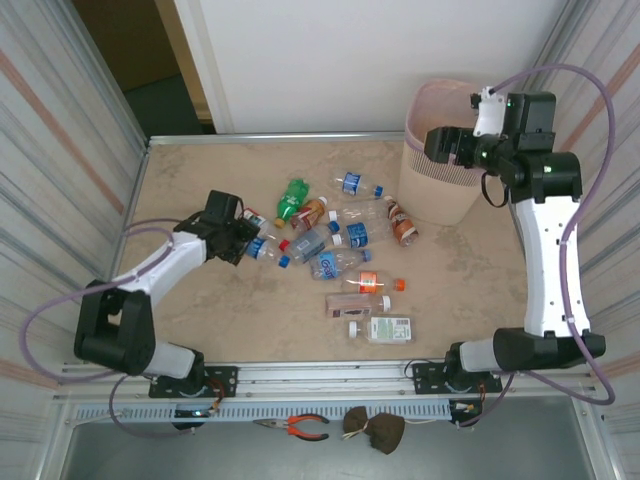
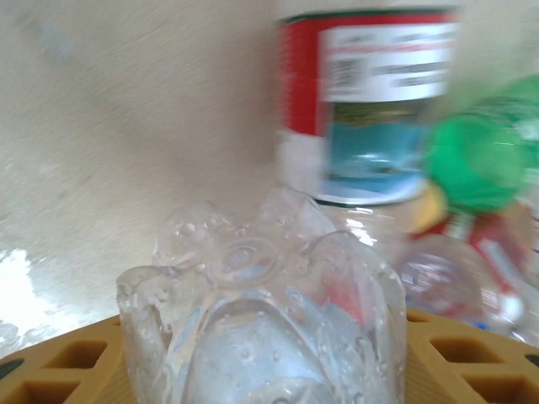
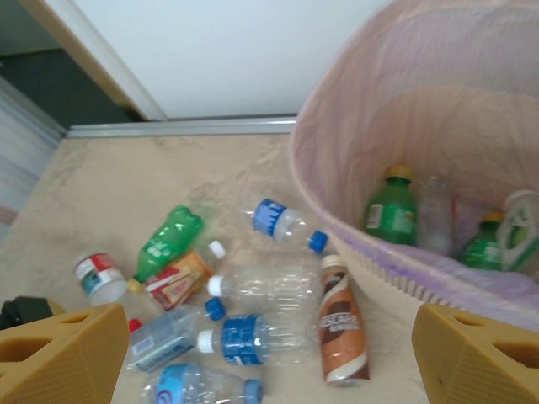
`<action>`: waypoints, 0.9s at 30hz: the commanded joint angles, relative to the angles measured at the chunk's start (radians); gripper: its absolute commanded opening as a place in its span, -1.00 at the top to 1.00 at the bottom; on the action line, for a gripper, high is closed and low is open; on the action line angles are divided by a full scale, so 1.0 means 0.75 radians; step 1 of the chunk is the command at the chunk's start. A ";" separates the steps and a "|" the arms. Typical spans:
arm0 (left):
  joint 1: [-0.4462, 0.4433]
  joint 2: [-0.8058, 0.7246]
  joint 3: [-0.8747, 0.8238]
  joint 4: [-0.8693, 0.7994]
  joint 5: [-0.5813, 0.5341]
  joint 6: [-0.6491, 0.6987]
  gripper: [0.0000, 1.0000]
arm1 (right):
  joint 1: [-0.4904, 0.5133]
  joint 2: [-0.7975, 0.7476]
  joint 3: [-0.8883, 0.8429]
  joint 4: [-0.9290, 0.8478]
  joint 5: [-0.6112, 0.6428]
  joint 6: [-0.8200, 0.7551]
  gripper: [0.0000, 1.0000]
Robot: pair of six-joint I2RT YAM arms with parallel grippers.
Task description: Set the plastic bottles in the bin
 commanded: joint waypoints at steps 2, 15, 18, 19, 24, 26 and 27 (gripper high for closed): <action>0.010 -0.180 0.036 0.158 0.051 0.278 -0.15 | 0.026 -0.126 -0.182 0.210 -0.249 0.070 -0.73; -0.011 -0.301 0.163 0.871 0.831 0.763 -0.07 | 0.293 -0.304 -0.598 0.800 -0.658 0.202 -0.78; -0.062 -0.300 0.237 0.925 0.949 0.859 -0.01 | 0.390 -0.312 -0.623 0.855 -0.678 0.199 -0.82; -0.083 -0.301 0.264 0.921 0.979 0.896 0.00 | 0.418 -0.309 -0.624 0.870 -0.679 0.199 -0.83; -0.207 -0.298 0.406 0.885 1.106 1.055 0.01 | 0.585 -0.293 -0.613 0.929 -0.679 0.183 -0.91; -0.254 -0.300 0.453 0.882 1.143 1.097 0.02 | 0.639 -0.282 -0.591 0.920 -0.675 0.157 -0.93; -0.275 -0.301 0.470 0.876 1.155 1.113 0.02 | 0.657 -0.279 -0.580 0.920 -0.672 0.153 -0.94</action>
